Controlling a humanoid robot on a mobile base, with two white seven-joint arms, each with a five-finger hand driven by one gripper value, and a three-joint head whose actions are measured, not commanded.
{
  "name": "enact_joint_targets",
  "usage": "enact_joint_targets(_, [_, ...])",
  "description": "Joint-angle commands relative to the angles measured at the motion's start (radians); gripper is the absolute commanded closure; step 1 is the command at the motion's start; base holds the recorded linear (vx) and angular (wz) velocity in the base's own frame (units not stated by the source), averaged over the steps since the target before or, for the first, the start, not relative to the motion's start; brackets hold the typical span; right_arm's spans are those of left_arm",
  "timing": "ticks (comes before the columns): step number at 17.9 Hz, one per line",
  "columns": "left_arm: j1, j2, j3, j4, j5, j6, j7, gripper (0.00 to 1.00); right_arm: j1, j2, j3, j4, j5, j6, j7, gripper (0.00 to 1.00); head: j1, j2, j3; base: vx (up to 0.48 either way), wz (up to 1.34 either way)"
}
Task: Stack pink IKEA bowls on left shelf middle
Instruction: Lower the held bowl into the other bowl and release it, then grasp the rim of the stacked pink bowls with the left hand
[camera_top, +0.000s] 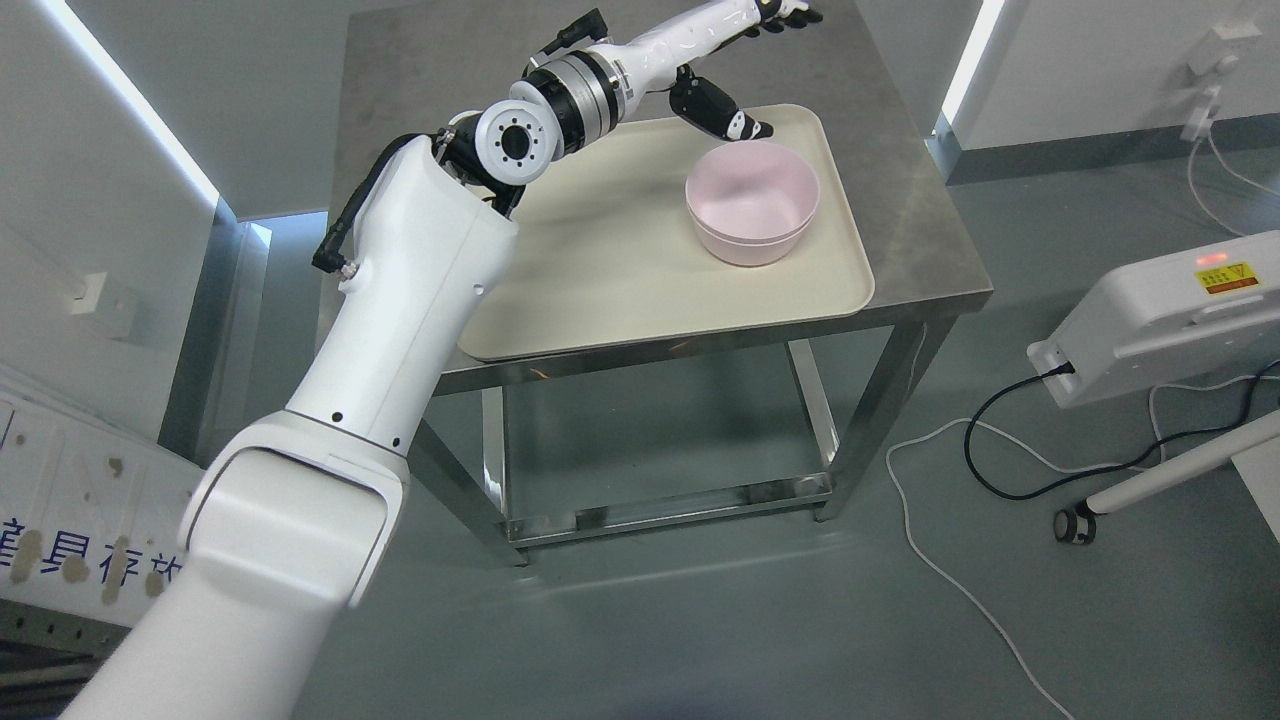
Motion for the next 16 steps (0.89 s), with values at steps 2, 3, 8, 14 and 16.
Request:
enact_joint_targets(2, [0.252,0.017,0.177,-0.372,0.205,-0.079,-0.214,0.20,0.000,-0.017,0.000,0.000,0.000,-0.001,0.000,0.00,0.0000,0.000,0.000,0.000,0.00])
enact_joint_targets(3, [0.297,0.017,0.144,-0.414,0.131,-0.077,-0.224,0.21,0.000,-0.017,0.000,0.000,0.000,-0.001,0.002,0.00,0.0000,0.000,0.000,0.000,0.00])
enact_joint_targets(8, [0.346,0.028,0.091,-0.428,-0.199,-0.080,-0.224,0.25,0.000,-0.017,0.000,0.000,0.000,-0.001,0.000,0.00,0.0000,0.000,0.000,0.000,0.00])
enact_joint_targets(14, [0.322,0.017,0.102,-0.388,-0.417,-0.074,-0.218,0.39,0.000,-0.017,0.000,0.000,0.000,-0.001,0.002,0.00,0.0000,0.000,0.000,0.000,0.00])
enact_joint_targets(16, [0.310,0.017,0.102,-0.380,-0.431,-0.074,-0.215,0.42,0.000,-0.017,0.000,0.000,0.000,-0.001,0.002,0.00,0.0000,0.000,0.000,0.000,0.00])
